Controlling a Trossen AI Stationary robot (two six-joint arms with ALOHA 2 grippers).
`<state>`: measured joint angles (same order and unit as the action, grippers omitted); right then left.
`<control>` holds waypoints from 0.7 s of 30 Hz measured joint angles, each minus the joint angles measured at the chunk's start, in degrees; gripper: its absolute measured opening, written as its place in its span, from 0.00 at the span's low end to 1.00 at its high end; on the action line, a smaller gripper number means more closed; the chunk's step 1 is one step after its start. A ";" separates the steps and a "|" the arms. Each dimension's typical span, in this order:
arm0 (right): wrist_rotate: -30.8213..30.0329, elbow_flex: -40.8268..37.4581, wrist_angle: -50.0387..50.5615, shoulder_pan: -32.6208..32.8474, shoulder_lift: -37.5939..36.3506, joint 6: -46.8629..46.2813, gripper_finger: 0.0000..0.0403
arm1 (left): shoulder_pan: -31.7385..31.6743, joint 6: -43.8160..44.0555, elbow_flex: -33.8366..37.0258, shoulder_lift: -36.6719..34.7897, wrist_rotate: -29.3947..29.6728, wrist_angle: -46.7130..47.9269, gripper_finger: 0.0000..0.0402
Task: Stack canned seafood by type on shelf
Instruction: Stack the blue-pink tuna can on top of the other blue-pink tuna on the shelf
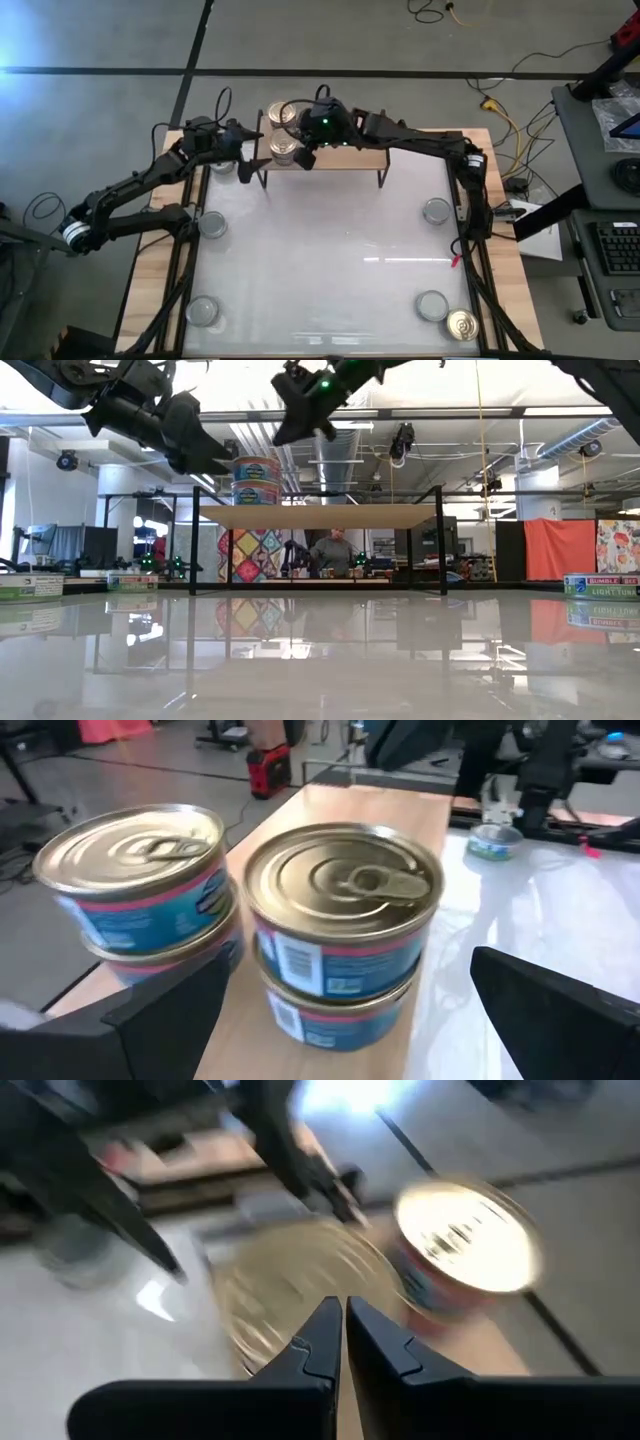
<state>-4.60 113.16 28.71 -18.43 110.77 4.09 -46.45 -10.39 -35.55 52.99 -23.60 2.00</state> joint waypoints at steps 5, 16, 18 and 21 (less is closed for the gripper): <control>-5.98 -0.04 7.22 -0.73 -0.63 0.65 0.03 | 0.27 0.12 -0.02 -0.29 0.14 -0.04 1.00; -1.76 -5.23 8.92 -1.58 1.80 1.90 0.03 | 11.56 2.45 -0.02 -3.76 9.79 4.90 0.96; -0.82 -5.87 7.68 -1.56 2.24 1.29 0.03 | 14.27 3.51 0.05 -4.40 12.93 6.07 0.96; -0.44 -6.88 4.98 -1.36 2.74 1.29 0.03 | 18.46 4.90 0.39 -4.70 14.56 7.53 0.96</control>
<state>-5.04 106.28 33.69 -19.79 113.51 5.39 -27.99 -5.49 -35.16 48.30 -9.04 9.54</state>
